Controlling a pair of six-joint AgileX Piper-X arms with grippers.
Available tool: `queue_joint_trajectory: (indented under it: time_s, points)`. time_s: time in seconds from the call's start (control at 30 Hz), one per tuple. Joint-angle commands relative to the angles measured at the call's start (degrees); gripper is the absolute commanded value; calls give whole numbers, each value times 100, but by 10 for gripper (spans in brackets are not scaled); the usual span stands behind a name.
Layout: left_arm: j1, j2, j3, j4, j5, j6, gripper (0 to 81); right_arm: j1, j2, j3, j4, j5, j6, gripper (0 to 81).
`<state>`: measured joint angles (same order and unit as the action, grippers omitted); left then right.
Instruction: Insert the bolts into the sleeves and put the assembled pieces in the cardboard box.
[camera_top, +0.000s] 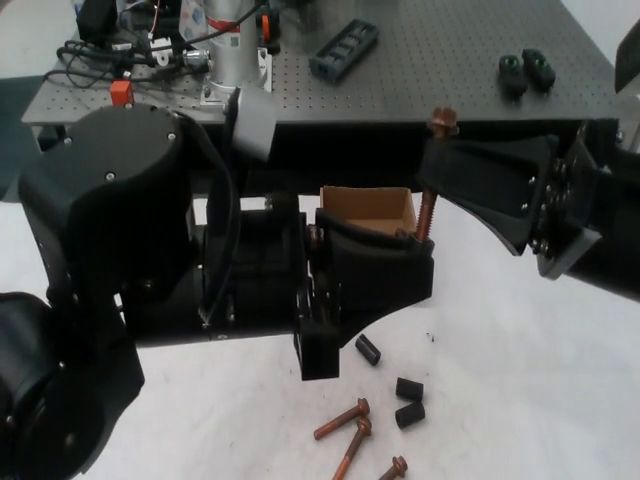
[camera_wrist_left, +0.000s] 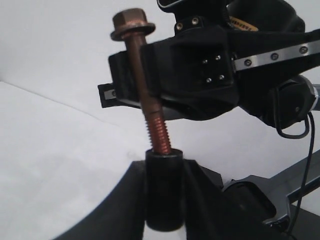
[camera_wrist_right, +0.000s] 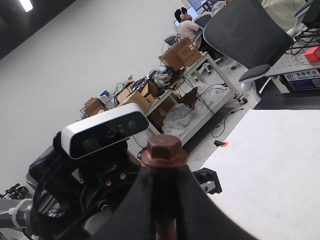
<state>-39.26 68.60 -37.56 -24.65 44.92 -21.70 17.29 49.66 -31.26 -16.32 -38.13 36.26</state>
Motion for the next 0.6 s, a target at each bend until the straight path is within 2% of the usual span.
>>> queue_joint_trajectory:
  time_s: [0.0, 0.03, 0.1, 0.13, 0.17, 0.23, 0.37, 0.57]
  points:
    - [9, -61, -55, -120, -342, -62, 7, 20, 6, -46, -36, -403, -22, 69]
    - [9, -61, -55, -120, -357, -62, 7, 20, 6, -46, -36, -409, -47, 132]
    - [9, -61, -55, -120, -358, -62, 7, 20, 6, -46, -36, -412, -74, 348]
    - [9, -61, -55, -120, -357, -38, 7, 20, 6, -46, -36, -401, -73, 424]
    - [9, -61, -55, -120, -357, -10, 7, 20, 6, -46, -36, -403, -73, 468]
    - [9, -61, -55, -120, -410, -10, 7, -36, -7, -46, -36, -401, -23, 445]
    - [25, 16, -129, -104, -972, -76, 7, -515, -205, -46, 203, -401, -65, 426]
    - [329, 1247, -1379, 897, -2155, -447, 7, -1543, -782, -46, 2284, -326, -1238, 426]
